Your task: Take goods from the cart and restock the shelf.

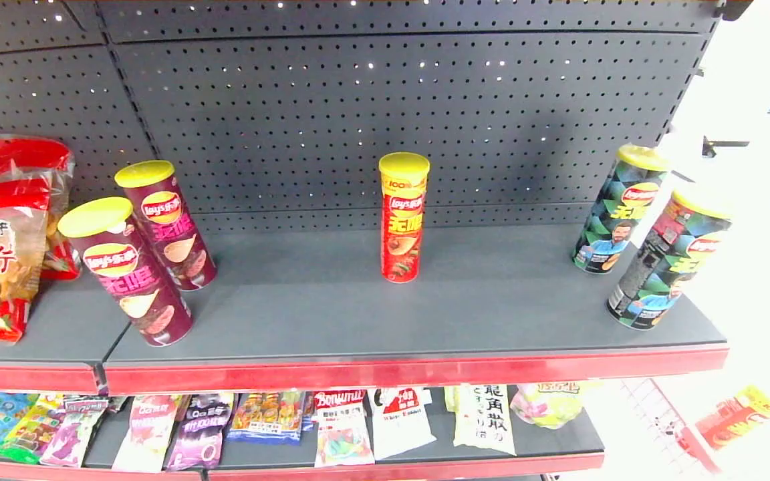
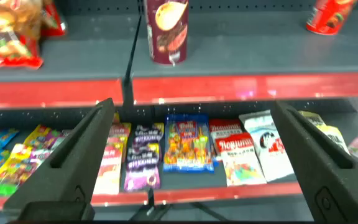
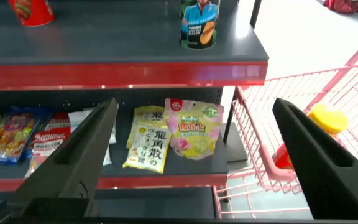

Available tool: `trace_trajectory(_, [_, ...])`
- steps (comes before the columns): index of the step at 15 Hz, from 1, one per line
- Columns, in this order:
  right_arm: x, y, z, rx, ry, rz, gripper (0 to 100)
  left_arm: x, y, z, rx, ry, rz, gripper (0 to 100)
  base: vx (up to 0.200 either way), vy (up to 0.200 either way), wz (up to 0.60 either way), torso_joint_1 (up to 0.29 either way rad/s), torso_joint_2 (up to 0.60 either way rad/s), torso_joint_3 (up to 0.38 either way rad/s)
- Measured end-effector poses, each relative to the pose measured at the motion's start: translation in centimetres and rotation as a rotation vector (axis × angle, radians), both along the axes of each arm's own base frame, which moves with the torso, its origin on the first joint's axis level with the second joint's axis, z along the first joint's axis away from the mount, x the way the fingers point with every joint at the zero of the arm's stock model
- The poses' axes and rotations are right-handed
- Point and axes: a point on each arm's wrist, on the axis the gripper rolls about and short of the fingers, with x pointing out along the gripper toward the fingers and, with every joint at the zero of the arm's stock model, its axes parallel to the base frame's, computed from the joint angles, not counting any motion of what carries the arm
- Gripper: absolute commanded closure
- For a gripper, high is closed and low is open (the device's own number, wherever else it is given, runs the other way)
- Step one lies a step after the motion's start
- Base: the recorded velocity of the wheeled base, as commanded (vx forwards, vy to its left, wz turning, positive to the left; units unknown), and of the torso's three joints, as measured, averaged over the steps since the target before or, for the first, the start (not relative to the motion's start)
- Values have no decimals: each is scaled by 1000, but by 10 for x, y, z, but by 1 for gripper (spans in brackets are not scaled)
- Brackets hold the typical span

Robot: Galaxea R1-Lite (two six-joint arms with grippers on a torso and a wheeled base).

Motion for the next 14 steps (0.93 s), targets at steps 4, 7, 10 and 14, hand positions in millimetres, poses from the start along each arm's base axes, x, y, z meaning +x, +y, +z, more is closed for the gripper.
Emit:
trace_trajectory(4, [0, 0, 0, 0, 1, 3, 0, 0, 0, 0, 1, 0, 0, 0, 0, 0, 0, 0, 0, 0])
trace_trajectory(7, [0, 0, 0, 0, 1, 3, 0, 0, 0, 0, 4, 0, 0, 0, 0, -200, 0, 7, 7, 2])
trace_trajectory(10, [0, 0, 0, 0, 1, 4, 0, 0, 0, 0, 3, 0, 0, 0, 0, -200, 0, 9, 4, -2])
trace_trajectory(14, [0, 0, 0, 0, 0, 4, 0, 0, 0, 0, 3, 0, 0, 0, 0, -200, 0, 0, 5, -1])
